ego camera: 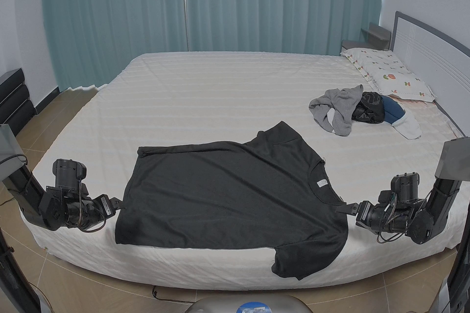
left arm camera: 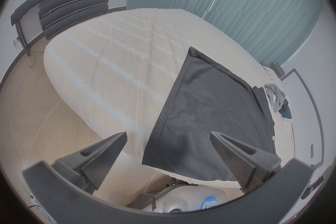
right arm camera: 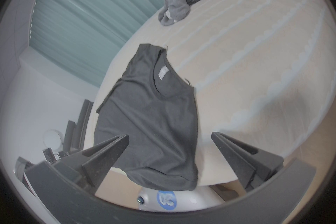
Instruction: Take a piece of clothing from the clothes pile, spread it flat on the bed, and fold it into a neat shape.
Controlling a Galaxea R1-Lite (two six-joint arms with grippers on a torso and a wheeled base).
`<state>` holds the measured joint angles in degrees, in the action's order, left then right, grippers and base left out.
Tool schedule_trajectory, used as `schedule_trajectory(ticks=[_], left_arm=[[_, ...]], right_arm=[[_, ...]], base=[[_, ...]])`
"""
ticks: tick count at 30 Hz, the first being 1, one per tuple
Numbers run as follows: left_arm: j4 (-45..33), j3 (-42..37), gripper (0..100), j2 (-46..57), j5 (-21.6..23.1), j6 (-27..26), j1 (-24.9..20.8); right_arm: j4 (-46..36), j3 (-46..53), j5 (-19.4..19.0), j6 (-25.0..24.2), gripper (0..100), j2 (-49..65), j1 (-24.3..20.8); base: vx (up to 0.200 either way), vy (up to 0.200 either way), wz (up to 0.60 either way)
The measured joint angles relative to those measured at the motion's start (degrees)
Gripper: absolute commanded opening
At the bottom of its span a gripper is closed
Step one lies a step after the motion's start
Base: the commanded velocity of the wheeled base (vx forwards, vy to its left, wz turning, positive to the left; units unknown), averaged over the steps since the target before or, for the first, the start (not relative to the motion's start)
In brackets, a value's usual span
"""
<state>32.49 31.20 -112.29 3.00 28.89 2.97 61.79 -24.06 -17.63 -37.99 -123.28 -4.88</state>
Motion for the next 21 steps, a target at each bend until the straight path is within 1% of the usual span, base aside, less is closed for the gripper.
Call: schedule_trajectory(ticks=[3, 9, 12, 21], left_arm=[[0.07, 0.11, 100, 0.18, 0.63, 0.61, -0.06], [-0.04, 0.17, 100, 0.68, 2.33, 0.80, -0.06], [0.02, 0.17, 100, 0.82, 2.36, 0.78, -0.02], [0.33, 0.02, 100, 0.93, 2.55, 0.83, -0.15]], right_arm=[[0.59, -0.46, 0.04, -1.87, 100, 1.07, 0.09], [0.77, -0.90, 0.06, -2.66, 100, 2.30, 0.13], [0.89, -1.05, 0.06, -2.73, 100, 2.61, 0.04], [4.99, -0.60, 0.06, -3.23, 100, 2.69, 0.04]], base=[[0.000, 0.200, 0.00], [0.000, 0.200, 0.00], [0.000, 0.000, 0.00], [0.000, 0.000, 0.00]])
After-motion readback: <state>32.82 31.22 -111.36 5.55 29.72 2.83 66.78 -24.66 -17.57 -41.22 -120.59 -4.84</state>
